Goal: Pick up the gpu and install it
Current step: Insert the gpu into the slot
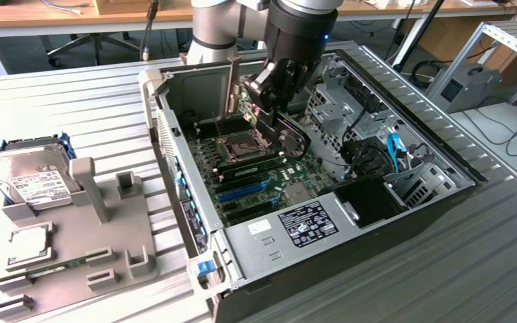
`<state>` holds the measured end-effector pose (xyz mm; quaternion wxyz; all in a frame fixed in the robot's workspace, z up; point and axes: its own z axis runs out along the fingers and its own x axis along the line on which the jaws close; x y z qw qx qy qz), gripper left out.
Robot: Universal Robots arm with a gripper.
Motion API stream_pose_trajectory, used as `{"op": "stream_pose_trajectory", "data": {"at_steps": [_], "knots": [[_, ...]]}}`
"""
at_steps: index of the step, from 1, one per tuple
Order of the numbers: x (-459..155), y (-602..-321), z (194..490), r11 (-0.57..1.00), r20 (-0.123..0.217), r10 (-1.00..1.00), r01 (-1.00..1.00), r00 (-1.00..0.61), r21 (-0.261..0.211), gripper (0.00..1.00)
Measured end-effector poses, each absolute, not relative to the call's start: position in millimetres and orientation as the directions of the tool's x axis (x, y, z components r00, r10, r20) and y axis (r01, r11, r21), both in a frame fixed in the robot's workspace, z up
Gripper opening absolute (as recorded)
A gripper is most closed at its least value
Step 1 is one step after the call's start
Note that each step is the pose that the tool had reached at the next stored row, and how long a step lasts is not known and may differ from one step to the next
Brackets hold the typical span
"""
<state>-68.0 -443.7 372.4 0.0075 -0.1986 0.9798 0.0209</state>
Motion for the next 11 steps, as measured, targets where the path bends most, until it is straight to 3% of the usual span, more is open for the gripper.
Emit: {"op": "stream_pose_trajectory", "data": {"at_steps": [11], "knots": [[-68.0,-443.7,372.4,0.912,-0.023,-0.409,-0.409,-0.912,0.038,0.26]]}}
